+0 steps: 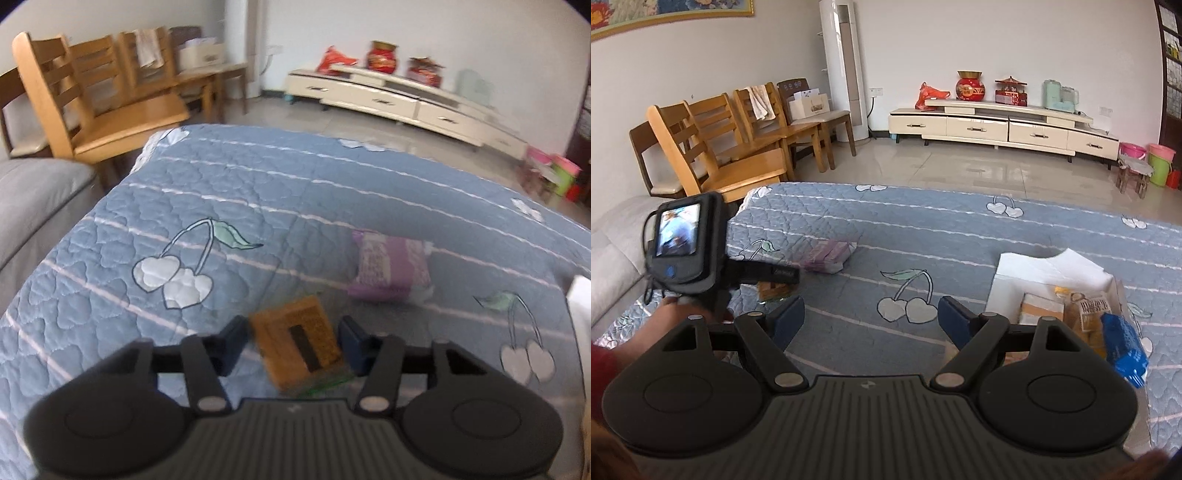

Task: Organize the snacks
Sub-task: 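Grasp the small brown square cake with the left tool while the right tool grasps the purple pack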

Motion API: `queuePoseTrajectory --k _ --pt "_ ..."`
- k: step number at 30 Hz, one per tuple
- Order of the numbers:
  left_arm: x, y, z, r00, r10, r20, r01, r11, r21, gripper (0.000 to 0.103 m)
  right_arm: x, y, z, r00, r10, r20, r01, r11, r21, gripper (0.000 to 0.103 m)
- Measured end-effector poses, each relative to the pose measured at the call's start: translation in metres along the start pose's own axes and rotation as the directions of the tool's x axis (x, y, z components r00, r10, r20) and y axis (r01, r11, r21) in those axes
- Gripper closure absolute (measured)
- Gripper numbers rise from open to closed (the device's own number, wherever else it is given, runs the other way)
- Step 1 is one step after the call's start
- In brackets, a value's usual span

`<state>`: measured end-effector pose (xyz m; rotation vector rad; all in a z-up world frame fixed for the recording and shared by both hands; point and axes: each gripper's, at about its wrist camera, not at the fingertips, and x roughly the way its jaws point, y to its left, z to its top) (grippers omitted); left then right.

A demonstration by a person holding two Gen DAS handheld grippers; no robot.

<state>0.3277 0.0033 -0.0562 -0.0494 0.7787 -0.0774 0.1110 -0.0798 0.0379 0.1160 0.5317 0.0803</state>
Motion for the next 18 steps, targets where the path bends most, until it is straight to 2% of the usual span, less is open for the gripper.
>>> queuePoseTrajectory --k 3,9,12,18 --pt "-0.011 0.011 -0.011 0.999 -0.033 0.021 0.032 0.999 0.020 0.062 0.009 0.005 0.003 1.000 -0.003 -0.011 0.003 1.000 0.001 0.003" --pt "-0.041 0.031 -0.029 0.996 -0.044 0.077 0.041 0.999 0.036 0.062 0.045 0.015 0.008 0.999 0.010 -0.053 -0.010 1.000 0.011 0.003" --pt "-0.059 0.039 -0.036 0.994 -0.035 0.103 0.033 0.999 0.021 0.062 0.077 0.020 0.013 0.996 0.025 -0.091 -0.021 0.999 0.041 0.003" --pt "-0.082 0.050 -0.042 0.989 -0.026 0.145 0.028 0.999 -0.016 0.062 0.152 0.035 0.027 0.988 -0.003 -0.152 0.016 0.997 0.080 0.000"
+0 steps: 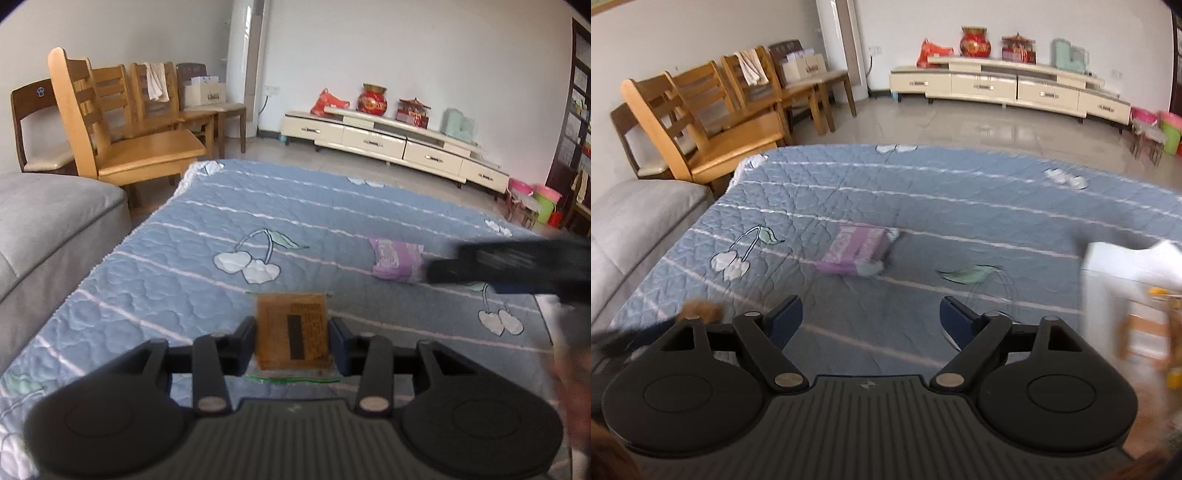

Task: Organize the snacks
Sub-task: 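Grasp the small brown square cake with the left tool while the right tool grasps the purple pack, then carry the brown cake with the left tool while the right tool carries the purple pack to the paper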

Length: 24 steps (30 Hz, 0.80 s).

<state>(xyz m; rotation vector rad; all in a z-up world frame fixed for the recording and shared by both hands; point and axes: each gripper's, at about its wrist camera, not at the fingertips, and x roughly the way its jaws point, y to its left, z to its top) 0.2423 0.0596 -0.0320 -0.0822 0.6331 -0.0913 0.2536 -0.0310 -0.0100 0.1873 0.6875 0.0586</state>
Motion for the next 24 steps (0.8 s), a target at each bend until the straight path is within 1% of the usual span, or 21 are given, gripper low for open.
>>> queuePoseTrajectory --k 2,4,7,8,9,11,12,13,14,16,19,22,24 --pt "-0.004 0.004 0.001 1.000 0.005 0.016 -0.005 1.000 -0.008 0.062 0.024 0.004 0.009 1.000 -0.018 -0.015 0.019 0.999 0.033 0.000" --pt "-0.006 0.009 0.002 1.000 -0.007 0.025 0.008 1.000 -0.030 0.062 0.047 0.007 0.017 0.998 -0.047 -0.032 0.048 0.998 0.045 0.000" --pt "-0.007 0.013 0.005 0.999 0.006 0.048 -0.004 1.000 -0.030 0.062 0.074 0.012 0.025 0.995 -0.090 -0.042 0.091 0.995 0.031 0.000" --pt "-0.007 0.014 0.006 0.998 0.014 0.053 -0.013 1.000 -0.025 0.062 0.081 0.014 0.026 0.995 -0.089 -0.049 0.090 0.996 0.021 0.000" --pt "-0.006 0.014 0.006 0.998 0.018 0.056 -0.017 1.000 -0.023 0.062 0.088 0.016 0.028 0.995 -0.085 -0.055 0.085 0.996 0.011 0.004" --pt "-0.004 0.017 0.007 0.999 0.014 0.051 -0.013 1.000 -0.025 0.062 0.096 0.019 0.029 0.993 -0.100 -0.066 0.100 0.995 -0.015 0.036" --pt "-0.003 0.017 0.008 0.999 0.015 0.050 -0.013 0.999 -0.029 0.062 0.095 0.020 0.029 0.992 -0.114 -0.057 0.113 0.993 -0.031 0.039" --pt "-0.004 0.017 0.008 0.999 0.016 0.051 -0.015 0.999 -0.032 0.062 0.092 0.019 0.028 0.993 -0.104 -0.057 0.102 0.994 -0.031 0.043" --pt "-0.005 0.017 0.008 0.999 0.020 0.049 -0.019 0.999 -0.033 0.062 0.086 0.017 0.027 0.995 -0.090 -0.050 0.088 0.996 -0.025 0.045" --pt "-0.010 0.014 0.008 0.998 0.021 0.053 -0.020 0.999 -0.033 0.062 0.067 0.013 0.021 0.994 -0.109 -0.022 0.108 0.993 -0.046 0.045" --pt "-0.024 0.006 0.008 0.998 0.027 0.058 -0.025 0.999 -0.024 0.062 0.029 0.005 0.014 0.997 -0.075 0.005 0.076 0.995 -0.067 0.045" --pt "-0.043 -0.004 0.010 0.998 0.027 0.061 -0.026 0.999 -0.018 0.062 -0.020 -0.007 0.000 0.998 -0.047 0.035 0.049 0.996 -0.071 0.045" --pt "-0.058 -0.011 0.011 0.997 0.033 0.068 -0.033 0.999 -0.007 0.062 -0.051 -0.019 -0.010 0.997 -0.044 0.059 0.049 0.996 -0.074 0.045"
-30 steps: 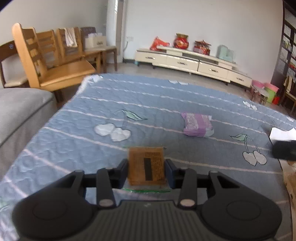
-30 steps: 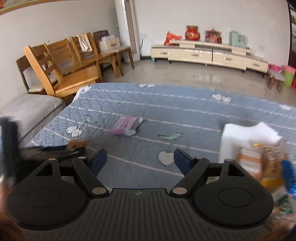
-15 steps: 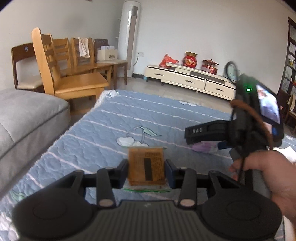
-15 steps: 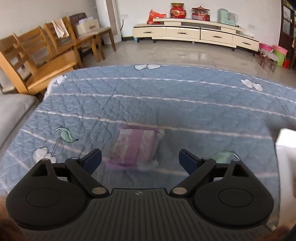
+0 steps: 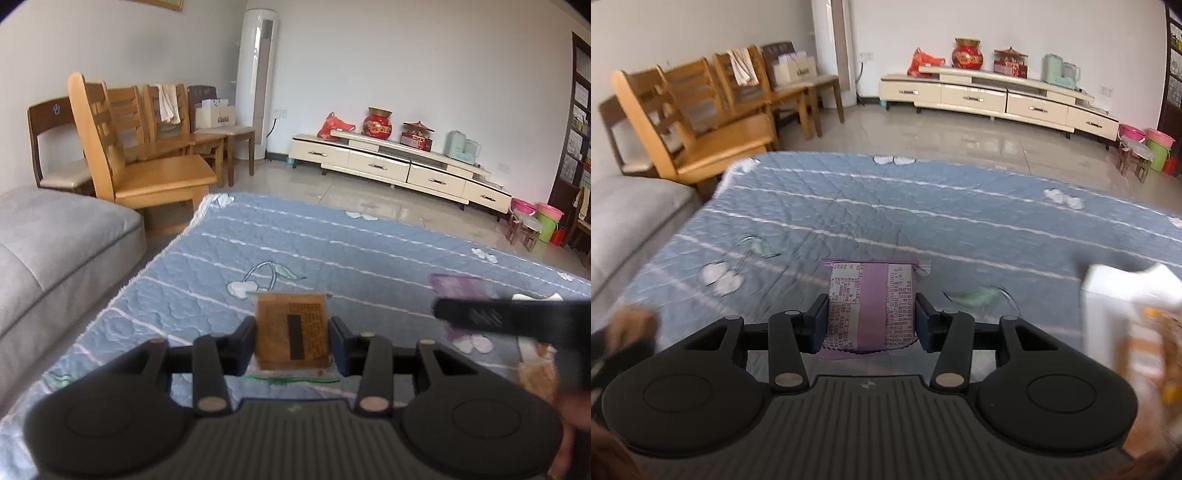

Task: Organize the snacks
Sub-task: 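Carry the brown cake with the left tool while the right tool carries the purple pack to the paper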

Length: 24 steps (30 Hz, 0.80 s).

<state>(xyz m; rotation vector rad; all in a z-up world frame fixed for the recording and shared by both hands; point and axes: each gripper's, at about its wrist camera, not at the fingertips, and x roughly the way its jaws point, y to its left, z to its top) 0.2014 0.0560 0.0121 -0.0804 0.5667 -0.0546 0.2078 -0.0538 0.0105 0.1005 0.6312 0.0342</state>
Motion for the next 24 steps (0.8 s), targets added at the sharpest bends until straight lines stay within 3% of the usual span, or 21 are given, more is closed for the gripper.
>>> queuePoseTrajectory --k 10,24 --pt "-0.078 -0.031 -0.012 1.000 -0.011 0.012 0.011 0.998 0.058 0.062 -0.133 -0.038 -0.052 0.997 -0.029 0.067 0.028 1.000 0.011 0.045" --pt "-0.138 -0.084 -0.029 0.992 -0.120 0.037 0.114 0.984 0.138 0.062 -0.217 -0.070 -0.082 0.984 -0.105 0.145 0.102 0.994 0.030 0.045"
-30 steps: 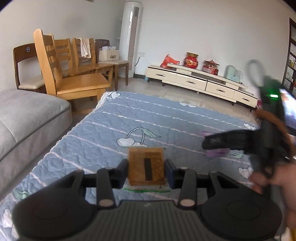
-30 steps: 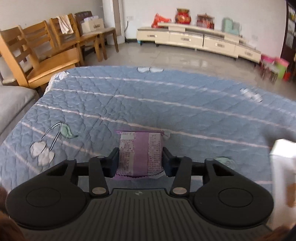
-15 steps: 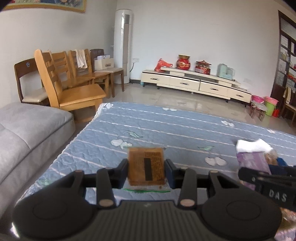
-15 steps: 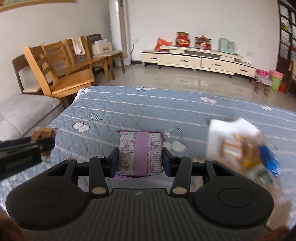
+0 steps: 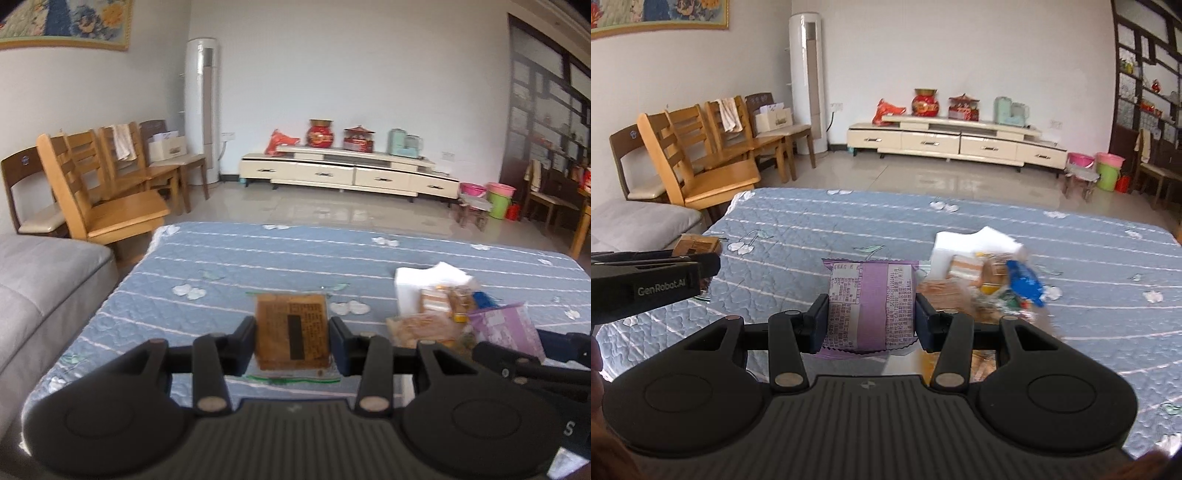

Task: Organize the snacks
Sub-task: 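Carry the brown cake with the left tool while the right tool carries the purple pack to the paper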

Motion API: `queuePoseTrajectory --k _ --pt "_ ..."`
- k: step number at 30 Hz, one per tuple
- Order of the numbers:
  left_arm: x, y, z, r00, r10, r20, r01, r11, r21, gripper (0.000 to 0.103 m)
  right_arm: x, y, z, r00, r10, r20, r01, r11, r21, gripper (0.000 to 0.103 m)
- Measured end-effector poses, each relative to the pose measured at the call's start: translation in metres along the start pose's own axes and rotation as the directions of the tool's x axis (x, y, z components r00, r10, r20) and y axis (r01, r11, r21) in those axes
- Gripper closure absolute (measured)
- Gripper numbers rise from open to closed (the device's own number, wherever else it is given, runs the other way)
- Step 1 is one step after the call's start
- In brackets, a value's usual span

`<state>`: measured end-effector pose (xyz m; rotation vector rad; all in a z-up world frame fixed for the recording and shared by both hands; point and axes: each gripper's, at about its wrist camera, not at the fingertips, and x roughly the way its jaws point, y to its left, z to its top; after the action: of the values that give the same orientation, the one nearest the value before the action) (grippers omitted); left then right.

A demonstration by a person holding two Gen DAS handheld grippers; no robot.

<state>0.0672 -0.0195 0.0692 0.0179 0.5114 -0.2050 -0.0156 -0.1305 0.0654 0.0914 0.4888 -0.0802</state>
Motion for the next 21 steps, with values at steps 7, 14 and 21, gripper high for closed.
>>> queuePoseTrajectory --k 7,14,21 --pt "-0.003 -0.033 -0.004 0.997 -0.074 -0.008 0.074 0.997 0.031 0.062 -0.019 -0.031 -0.012 0.998 -0.053 0.023 0.053 0.998 0.034 0.045" --pt "0.004 -0.058 -0.007 0.992 -0.123 -0.022 0.124 0.991 0.056 0.062 -0.029 -0.072 -0.017 0.989 -0.143 0.045 0.138 0.986 0.094 0.045" --pt "0.013 -0.076 -0.010 0.987 -0.158 -0.038 0.161 0.983 0.084 0.062 -0.020 -0.098 -0.022 0.983 -0.181 0.043 0.174 0.975 0.142 0.045"
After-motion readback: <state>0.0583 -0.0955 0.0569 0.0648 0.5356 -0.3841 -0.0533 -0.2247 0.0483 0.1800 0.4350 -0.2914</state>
